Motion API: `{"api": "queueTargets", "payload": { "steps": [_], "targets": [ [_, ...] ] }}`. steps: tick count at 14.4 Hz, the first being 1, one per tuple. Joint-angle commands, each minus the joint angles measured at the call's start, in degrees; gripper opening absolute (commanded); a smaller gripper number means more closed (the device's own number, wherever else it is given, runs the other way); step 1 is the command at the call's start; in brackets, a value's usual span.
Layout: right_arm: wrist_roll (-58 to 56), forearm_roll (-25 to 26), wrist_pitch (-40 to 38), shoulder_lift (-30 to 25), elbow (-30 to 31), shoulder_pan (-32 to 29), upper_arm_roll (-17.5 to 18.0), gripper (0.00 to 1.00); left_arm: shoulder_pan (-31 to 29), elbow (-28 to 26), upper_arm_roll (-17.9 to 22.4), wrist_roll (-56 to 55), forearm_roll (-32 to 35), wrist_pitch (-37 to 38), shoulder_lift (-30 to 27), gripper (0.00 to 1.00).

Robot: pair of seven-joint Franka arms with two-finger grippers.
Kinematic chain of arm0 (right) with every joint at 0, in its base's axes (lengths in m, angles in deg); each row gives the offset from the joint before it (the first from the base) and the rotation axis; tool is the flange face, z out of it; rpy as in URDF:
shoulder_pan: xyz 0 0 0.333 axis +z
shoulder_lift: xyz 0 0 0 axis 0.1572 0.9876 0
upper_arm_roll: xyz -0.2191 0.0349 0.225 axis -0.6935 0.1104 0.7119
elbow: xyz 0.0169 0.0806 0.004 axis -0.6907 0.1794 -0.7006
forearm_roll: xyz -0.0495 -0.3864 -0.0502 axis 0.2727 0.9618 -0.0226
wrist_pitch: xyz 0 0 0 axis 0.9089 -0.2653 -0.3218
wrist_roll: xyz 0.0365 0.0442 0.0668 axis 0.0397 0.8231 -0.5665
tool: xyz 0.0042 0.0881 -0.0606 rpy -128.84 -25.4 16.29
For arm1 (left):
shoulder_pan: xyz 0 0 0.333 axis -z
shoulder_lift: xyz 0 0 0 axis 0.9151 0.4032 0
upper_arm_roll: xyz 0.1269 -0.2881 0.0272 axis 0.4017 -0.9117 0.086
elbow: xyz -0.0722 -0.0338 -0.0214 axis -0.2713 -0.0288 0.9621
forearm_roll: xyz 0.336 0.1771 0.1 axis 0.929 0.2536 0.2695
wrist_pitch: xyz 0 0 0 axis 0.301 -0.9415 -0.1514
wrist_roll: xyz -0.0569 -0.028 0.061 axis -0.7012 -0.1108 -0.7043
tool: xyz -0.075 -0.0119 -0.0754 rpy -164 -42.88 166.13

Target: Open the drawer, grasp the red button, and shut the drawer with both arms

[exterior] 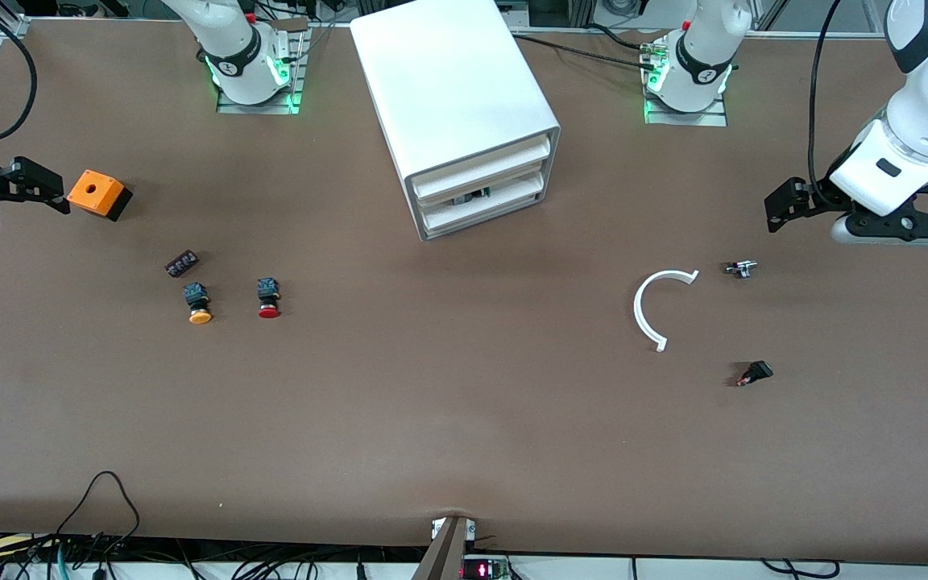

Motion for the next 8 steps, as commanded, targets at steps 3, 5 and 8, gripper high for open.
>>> {"api": "queueTargets", "payload": {
  "steps": [3,5,8],
  "targets": [
    [0.59,-0.85,-0.29,-0.98,0.73,0.00,0.25,1.00,0.58,2.76,0.17,0.73,-0.31,0.35,1.01,1.00],
    [0.59,-0.85,-0.29,-0.98,0.73,0.00,0.25,1.00,0.58,5.58,0.25,0.73,-0.22,2.45,2.33,1.00],
    [0.59,-0.85,-0.29,-0.98,0.73,0.00,0.25,1.00,0.40,6.56,0.34,1.00,-0.22,5.36,1.99,1.00]
  ]
}}
